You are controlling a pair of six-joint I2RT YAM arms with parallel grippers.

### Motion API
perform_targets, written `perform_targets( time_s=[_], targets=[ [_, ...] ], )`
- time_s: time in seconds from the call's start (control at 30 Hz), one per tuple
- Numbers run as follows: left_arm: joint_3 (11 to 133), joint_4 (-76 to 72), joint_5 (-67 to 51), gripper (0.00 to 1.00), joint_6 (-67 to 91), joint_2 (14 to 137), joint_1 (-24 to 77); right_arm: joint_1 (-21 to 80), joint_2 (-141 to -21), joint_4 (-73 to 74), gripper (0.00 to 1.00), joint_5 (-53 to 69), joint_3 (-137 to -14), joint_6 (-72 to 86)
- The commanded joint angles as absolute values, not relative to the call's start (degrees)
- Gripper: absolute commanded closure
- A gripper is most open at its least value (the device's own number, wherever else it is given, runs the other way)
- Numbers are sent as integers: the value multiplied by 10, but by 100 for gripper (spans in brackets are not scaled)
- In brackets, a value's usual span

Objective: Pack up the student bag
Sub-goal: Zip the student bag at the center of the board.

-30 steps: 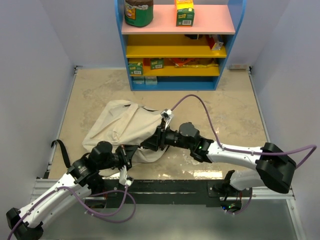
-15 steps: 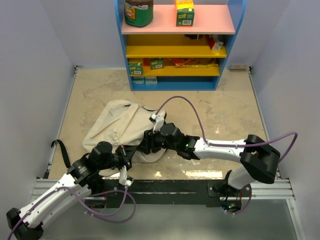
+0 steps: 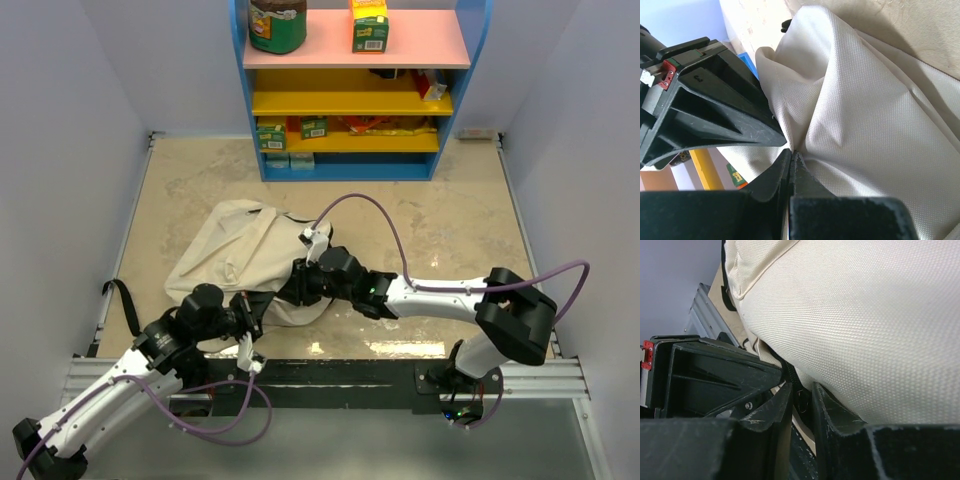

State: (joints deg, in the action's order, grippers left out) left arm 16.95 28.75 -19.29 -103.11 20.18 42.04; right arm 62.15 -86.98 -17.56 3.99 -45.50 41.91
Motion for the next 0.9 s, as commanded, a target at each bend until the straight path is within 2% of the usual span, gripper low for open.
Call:
perform_targets(
  time_s=[0.0,0.07,0.17,0.87],
  targets=[
    [170,274,-183,100,-1045,191,416,622,-859,-201,80,42,-452,440],
    [170,277,-184,100,-1045,189,415,623,-862,-202,84,46,-454,442],
    [170,281,-183,100,-1043,186,416,622,-863,-212,100,47,-447,446],
    [179,308,-186,100,-1061,179,415,621,-707,-115,100,-97,-368,435]
  ],
)
